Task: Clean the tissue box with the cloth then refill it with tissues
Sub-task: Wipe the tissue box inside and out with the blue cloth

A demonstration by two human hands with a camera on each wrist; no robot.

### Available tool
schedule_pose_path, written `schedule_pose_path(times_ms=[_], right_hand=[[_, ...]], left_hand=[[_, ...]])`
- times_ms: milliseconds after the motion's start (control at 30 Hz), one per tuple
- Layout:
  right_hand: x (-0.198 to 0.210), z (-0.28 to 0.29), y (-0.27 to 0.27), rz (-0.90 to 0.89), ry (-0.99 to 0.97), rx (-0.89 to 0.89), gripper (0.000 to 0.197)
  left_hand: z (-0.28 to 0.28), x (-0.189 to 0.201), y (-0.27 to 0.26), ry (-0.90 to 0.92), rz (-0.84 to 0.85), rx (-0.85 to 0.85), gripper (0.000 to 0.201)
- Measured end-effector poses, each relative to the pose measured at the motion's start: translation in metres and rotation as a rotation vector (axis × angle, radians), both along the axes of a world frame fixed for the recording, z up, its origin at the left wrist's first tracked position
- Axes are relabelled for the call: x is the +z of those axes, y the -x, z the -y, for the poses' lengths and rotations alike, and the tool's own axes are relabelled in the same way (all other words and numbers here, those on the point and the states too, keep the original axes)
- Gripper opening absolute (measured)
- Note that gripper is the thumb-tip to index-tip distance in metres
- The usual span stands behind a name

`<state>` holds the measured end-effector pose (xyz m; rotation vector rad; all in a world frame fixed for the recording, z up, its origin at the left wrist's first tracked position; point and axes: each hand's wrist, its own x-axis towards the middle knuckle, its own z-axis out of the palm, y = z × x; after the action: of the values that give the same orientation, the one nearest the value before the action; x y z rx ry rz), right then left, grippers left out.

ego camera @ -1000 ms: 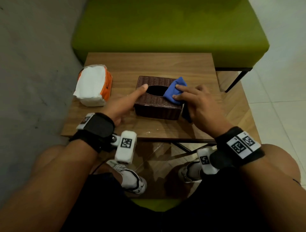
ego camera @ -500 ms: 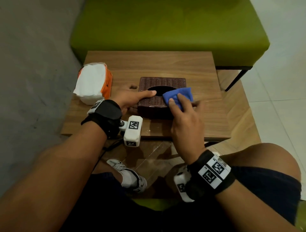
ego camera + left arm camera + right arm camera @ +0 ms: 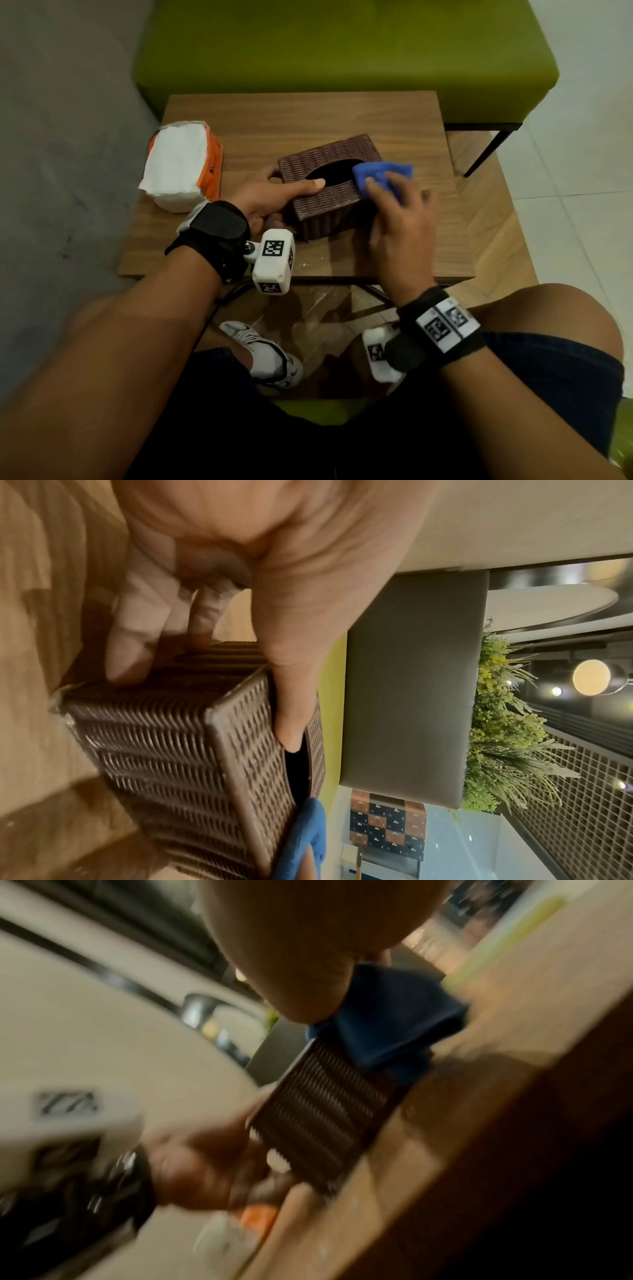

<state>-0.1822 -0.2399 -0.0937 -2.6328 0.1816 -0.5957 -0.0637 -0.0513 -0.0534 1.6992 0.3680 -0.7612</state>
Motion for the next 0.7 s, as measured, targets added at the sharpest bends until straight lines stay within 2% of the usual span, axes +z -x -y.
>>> schedule_pose_path(times_ms=[67,100,167,233,267,333,400,467,533,600,633,700], right_hand=[[0.004,-0.008,-0.004,0.023,-0.044,-0.075,0.043],[0.004,-0.024,0.000,0.015,-0.013,-0.014,0.045],[0.001,-0.055,0.016,0.000,0.068,0.241,0.046],[0.002,-0.048,0.019,-0.046,0.105,0.365,0.045],[0.002,-0.031,0.012,-0.045,0.088,0.325,0.044],[0.006,0.004,-0.005,-0.012,0.017,0.114,0.044],[0.008,0.014,-0.012,0.026,-0.092,-0.049,0.042],[0.009,-0.014,-0.005,0.000,-0.045,-0.012,0.045],[0.007,-0.046,0.011,-0.042,0.065,0.219,0.047],[0.007,-0.038,0.012,-0.078,0.123,0.360,0.046],[0.009,-0.022,0.003,-0.075,0.124,0.337,0.045],[0.012,0.012,-0.017,-0.033,0.048,0.142,0.041]], left_hand=[[0.002,0.001,0.002,0.019,0.002,0.019,0.056],[0.004,0.001,0.003,0.019,0.010,0.028,0.056],[0.006,0.000,0.005,0.019,0.036,0.062,0.052],[0.007,-0.002,0.006,0.010,0.048,0.075,0.047],[0.007,-0.002,0.006,0.004,0.038,0.069,0.047],[0.007,-0.001,0.005,0.016,-0.001,0.067,0.054],[0.006,0.000,0.006,0.029,-0.019,0.075,0.057],[0.007,0.002,0.006,0.025,-0.006,0.080,0.052],[0.008,0.001,0.006,-0.005,0.024,0.074,0.046],[0.010,-0.001,0.006,-0.003,0.023,0.082,0.047],[0.010,-0.001,0.006,0.004,0.016,0.086,0.050],[0.009,0.000,0.007,0.021,0.004,0.087,0.053]])
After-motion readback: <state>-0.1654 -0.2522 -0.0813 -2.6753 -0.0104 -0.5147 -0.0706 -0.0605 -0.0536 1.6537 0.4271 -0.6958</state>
